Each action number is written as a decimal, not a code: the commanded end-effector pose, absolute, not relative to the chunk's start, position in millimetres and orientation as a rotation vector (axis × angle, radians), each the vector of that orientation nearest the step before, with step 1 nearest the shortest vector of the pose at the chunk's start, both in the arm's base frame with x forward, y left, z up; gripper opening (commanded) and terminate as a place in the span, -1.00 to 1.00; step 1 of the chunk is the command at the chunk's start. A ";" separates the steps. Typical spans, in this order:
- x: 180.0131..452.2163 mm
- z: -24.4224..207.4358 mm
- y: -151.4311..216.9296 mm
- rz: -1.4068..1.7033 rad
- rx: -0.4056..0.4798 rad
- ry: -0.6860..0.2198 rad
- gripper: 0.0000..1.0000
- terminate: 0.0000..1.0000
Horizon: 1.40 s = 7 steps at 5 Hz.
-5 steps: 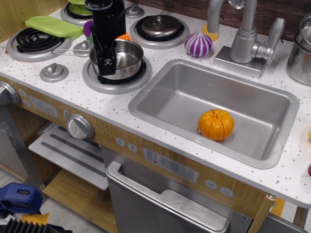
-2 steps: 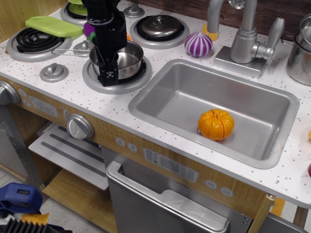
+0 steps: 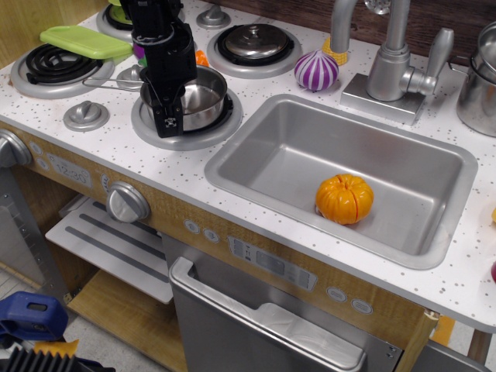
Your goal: Pick up pan from stove
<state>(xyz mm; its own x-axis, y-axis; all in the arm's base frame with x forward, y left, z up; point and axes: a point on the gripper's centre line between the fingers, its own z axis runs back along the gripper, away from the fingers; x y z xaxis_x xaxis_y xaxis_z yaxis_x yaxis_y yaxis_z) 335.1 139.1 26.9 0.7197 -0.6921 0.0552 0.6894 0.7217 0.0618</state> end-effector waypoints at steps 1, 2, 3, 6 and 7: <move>342.4 42.2 147.2 -0.775 0.078 -0.113 -1.00 -1.00; 343.9 46.9 147.9 -0.794 0.111 -0.113 -1.00 -1.00; 347.7 56.3 148.4 -0.833 0.161 -0.105 -1.00 -1.00; 359.9 87.6 141.9 -0.901 0.209 -0.105 -1.00 -1.00; 359.9 92.8 132.2 -0.891 0.260 -0.120 -1.00 -1.00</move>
